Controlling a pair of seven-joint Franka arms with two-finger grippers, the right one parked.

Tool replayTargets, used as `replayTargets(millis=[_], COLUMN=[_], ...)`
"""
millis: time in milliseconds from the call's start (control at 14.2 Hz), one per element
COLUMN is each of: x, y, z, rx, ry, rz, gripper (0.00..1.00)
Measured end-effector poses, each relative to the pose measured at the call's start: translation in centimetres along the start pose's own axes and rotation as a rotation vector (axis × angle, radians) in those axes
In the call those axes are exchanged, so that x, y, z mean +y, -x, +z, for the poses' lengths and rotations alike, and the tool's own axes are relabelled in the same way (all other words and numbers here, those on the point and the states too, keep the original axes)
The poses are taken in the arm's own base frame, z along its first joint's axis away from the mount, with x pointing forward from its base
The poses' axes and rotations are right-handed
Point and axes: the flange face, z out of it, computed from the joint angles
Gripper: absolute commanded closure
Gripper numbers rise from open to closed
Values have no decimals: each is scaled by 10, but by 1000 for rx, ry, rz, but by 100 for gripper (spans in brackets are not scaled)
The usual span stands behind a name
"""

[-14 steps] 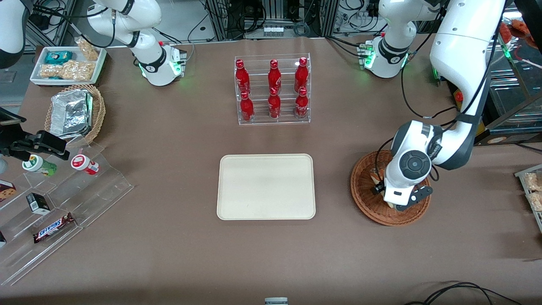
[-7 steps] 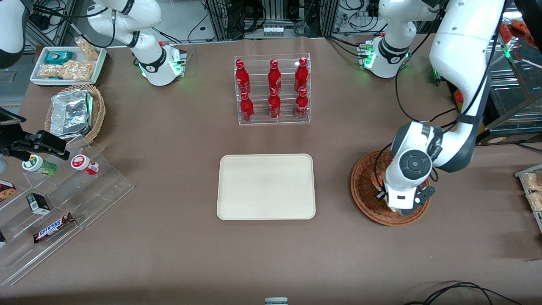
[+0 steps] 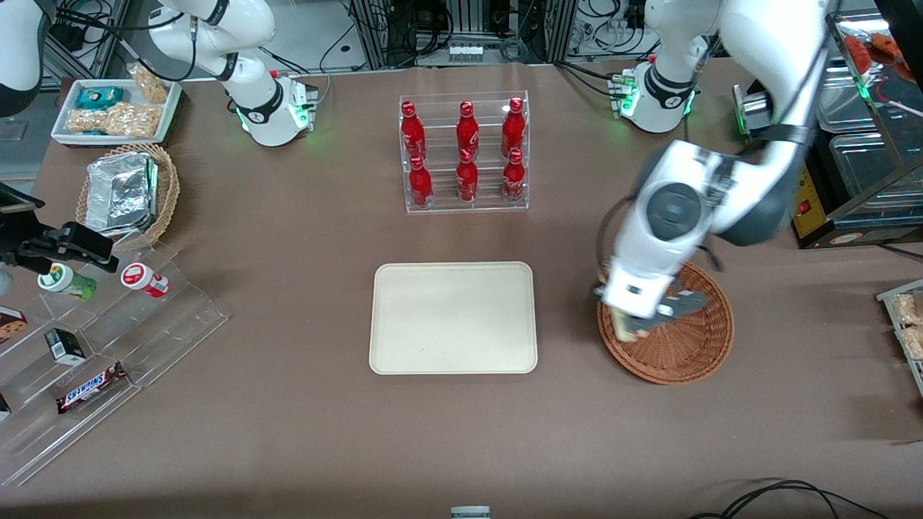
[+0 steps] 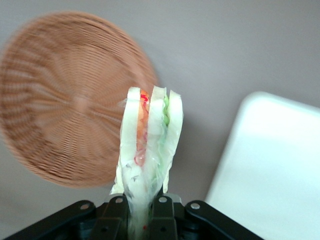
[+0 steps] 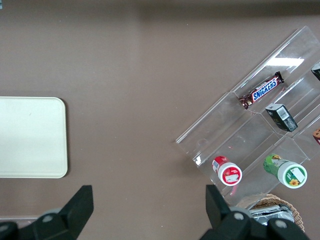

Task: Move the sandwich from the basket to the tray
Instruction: 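Carry the sandwich with the left gripper over the cream tray and lower it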

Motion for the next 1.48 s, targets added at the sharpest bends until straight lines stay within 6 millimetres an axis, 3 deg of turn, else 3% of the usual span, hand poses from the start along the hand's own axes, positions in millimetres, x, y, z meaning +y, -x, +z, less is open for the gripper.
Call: replayTargets(millis=[212,353,564,776,917,1199,1481], x=[76,119,170,209,223,227,232], y=[46,64,75,76,74,71,70], z=[27,48,71,84,93,126,128], rx=[-15,3,18,19,23,38,52], ry=[33,69,110,160,174,129,161], rz=[145,216,277,267,250,220,29], gripper=[88,87,81,78,76,73,65])
